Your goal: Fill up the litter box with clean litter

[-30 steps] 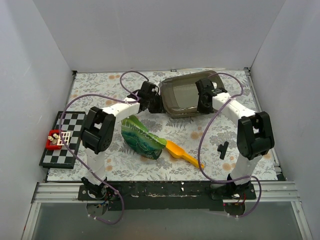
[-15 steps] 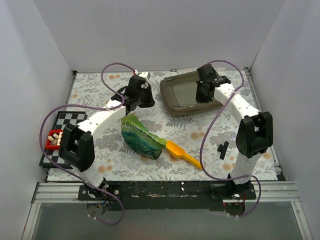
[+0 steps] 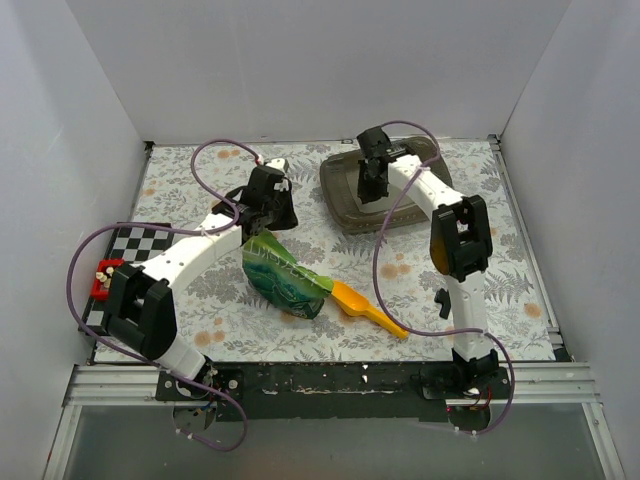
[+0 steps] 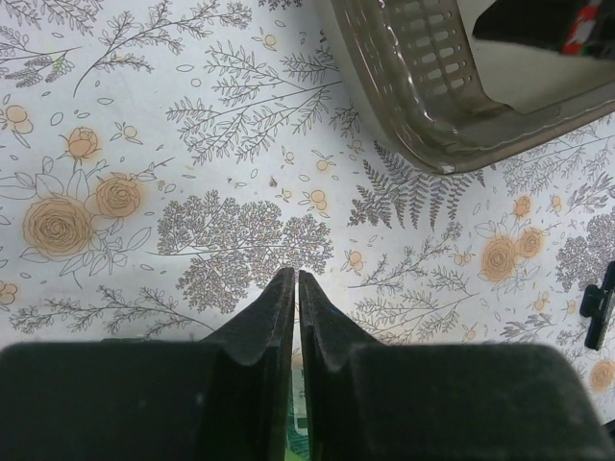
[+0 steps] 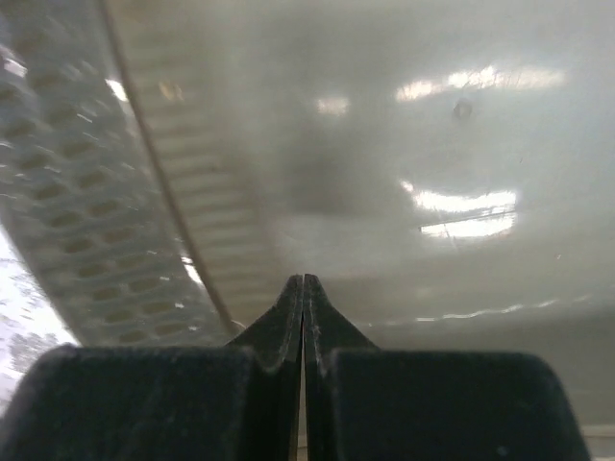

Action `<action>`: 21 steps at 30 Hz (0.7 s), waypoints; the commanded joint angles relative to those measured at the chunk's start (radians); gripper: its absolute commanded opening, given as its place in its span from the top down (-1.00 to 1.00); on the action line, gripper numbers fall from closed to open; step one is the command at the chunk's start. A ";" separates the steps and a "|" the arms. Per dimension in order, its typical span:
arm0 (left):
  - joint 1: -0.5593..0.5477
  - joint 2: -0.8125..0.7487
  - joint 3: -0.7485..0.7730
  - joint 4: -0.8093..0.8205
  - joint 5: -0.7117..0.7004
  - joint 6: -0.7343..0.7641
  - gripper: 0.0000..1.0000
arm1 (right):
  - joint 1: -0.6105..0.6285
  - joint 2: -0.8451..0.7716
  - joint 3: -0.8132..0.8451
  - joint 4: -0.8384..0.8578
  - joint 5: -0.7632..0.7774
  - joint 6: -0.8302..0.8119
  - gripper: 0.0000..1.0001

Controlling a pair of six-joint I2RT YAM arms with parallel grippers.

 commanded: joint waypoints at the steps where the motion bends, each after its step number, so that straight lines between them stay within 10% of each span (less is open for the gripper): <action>1: -0.002 -0.081 -0.014 -0.014 -0.037 0.007 0.87 | 0.014 -0.044 -0.074 0.013 -0.039 -0.014 0.97; 15: -0.002 -0.122 -0.064 0.005 -0.012 -0.013 0.87 | 0.035 -0.469 -0.655 0.035 0.056 -0.215 0.97; 21: -0.002 -0.121 -0.075 0.008 -0.001 -0.013 0.87 | 0.035 -0.603 -0.608 0.042 0.068 -0.197 0.97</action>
